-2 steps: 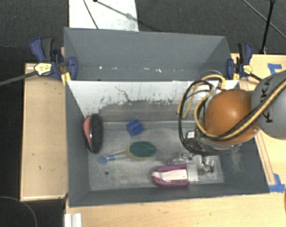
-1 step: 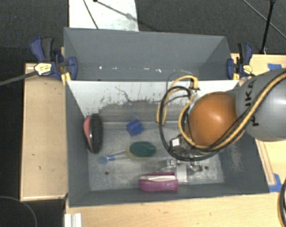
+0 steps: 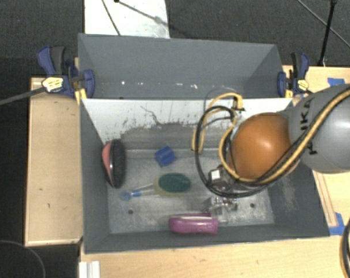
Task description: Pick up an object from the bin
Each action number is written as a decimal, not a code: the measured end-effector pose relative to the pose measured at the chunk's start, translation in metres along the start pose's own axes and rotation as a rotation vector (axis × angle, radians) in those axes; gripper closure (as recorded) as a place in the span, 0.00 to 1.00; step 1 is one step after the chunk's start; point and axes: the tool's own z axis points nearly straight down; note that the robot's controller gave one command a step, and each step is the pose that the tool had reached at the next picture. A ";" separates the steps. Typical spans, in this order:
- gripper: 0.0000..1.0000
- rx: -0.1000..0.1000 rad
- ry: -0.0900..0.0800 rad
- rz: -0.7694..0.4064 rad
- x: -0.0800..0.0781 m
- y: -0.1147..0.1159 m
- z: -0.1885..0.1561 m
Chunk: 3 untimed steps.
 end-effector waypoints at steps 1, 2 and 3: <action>1.00 -0.001 0.001 -0.389 0.008 -0.008 -0.155; 1.00 -0.013 -0.001 -0.487 0.005 0.003 -0.057; 1.00 0.003 0.001 -0.476 -0.017 0.018 -0.182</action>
Offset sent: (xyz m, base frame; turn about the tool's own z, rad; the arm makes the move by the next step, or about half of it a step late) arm 0.0061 -0.0090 0.1527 -0.3917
